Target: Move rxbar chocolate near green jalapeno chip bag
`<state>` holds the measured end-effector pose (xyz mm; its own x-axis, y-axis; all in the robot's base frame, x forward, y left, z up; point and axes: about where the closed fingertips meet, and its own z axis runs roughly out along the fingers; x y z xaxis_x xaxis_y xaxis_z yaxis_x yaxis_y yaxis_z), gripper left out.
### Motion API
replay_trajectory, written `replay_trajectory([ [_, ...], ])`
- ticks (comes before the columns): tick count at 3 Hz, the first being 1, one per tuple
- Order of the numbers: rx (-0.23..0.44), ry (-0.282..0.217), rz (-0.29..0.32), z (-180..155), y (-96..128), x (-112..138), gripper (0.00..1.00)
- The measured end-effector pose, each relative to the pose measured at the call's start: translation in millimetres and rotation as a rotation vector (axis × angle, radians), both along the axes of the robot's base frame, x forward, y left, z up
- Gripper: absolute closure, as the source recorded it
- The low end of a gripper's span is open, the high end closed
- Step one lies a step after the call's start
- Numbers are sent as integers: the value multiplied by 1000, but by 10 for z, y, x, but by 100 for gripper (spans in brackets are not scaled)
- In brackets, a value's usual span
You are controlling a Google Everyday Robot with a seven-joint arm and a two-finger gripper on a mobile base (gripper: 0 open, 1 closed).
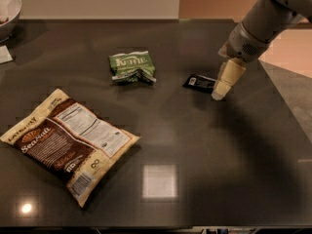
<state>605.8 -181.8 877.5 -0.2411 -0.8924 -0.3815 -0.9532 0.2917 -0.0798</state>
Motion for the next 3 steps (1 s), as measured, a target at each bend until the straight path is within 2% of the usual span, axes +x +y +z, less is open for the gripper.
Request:
replay_trajectory([
  [2,18,57,4,-466,58,374,0],
  [3,20,76,5,-621,72,471,0],
])
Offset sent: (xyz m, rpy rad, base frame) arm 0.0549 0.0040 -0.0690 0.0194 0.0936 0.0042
